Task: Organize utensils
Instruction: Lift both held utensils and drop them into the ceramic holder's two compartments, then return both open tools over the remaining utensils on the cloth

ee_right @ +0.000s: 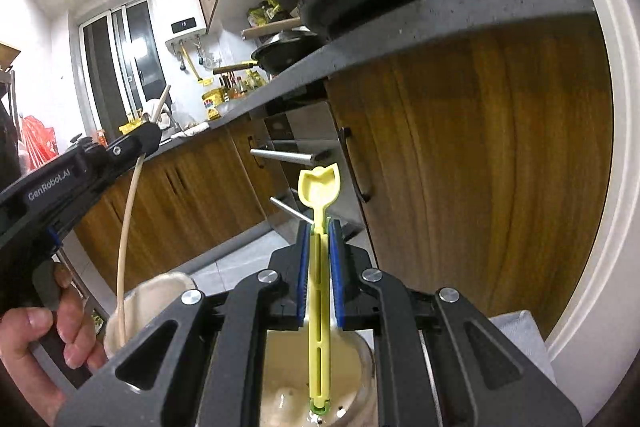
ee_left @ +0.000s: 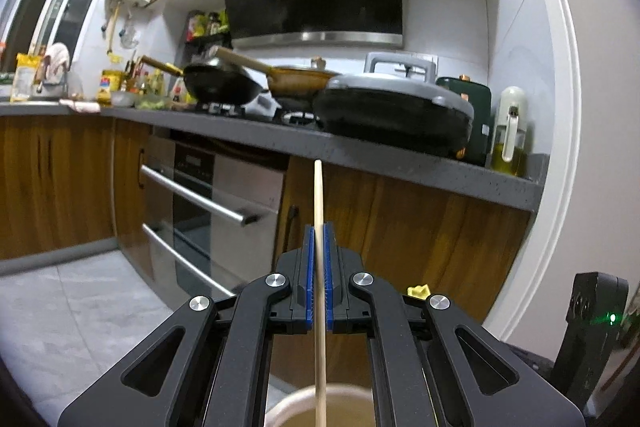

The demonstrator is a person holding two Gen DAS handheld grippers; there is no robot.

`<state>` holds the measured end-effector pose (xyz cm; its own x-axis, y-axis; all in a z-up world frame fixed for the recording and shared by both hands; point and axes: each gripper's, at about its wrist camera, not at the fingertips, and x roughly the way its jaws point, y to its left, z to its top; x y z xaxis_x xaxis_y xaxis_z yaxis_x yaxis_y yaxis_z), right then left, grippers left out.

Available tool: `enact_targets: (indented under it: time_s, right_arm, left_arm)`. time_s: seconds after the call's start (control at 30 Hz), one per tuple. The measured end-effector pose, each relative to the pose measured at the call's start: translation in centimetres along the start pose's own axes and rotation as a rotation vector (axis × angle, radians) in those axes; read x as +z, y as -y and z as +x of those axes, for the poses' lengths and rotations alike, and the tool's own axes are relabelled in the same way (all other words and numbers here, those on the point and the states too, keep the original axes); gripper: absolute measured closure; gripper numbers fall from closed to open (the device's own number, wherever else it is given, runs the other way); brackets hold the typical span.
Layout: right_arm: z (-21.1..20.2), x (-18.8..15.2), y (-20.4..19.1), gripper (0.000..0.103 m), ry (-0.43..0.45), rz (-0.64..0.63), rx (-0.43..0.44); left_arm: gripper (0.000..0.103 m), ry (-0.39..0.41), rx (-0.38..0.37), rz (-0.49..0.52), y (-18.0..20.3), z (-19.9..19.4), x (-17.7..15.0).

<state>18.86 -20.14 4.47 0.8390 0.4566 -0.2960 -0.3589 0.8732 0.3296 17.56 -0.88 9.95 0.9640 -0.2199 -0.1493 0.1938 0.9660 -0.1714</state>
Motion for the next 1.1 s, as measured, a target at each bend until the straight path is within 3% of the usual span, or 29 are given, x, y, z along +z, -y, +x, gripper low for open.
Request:
enact_targets:
  time_s: [0.13,0.27,0.6,0.63,0.7,0.83,1.03,1.1]
  right_arm:
    - [-1.7,-0.8,-0.4,0.093,-0.009,-0.042,0.027]
    - [-2.9,-1.7,-1.0,0.093,-0.043,-0.095,0.033]
    - [-3.5,-2.9,-1.8,0.092,-0.099,-0.116,0.008]
    - [-3.6,-2.9,-1.8,0.090,-0.100,-0.115,0.006]
    - [-3.9,-2.7,-1.8,0.071,-0.096,-0.116,0.008]
    - [-5.1,-2.3,-1.6,0.061,-0.082,-0.127,-0.010]
    - [-7.7,-2.3,-0.9,0.034,-0.096,-0.123,-0.013]
    - [-8.6,-2.6,-0.9,0.020,-0.109,-0.132,-0.008]
  left_arm:
    - [0.098,-0.031,-0.032,-0.001,-0.7,-2.0,-0.7]
    - [0.098,-0.115,-0.044,0.011,-0.9,-4.0,-1.7]
    - [0.098,-0.245,-0.005,0.077,-0.1,-5.8,-4.5]
    - [0.096,-0.250,-0.008,0.076,-0.1,-5.9,-4.6]
    - [0.088,-0.254,-0.007,0.072,-0.1,-6.2,-4.5]
    - [0.076,-0.254,0.010,0.079,-0.1,-6.9,-4.3]
    - [0.037,-0.242,0.042,0.076,-0.7,-9.4,-4.3]
    - [0.025,-0.244,0.056,0.077,-0.9,-10.3,-4.5]
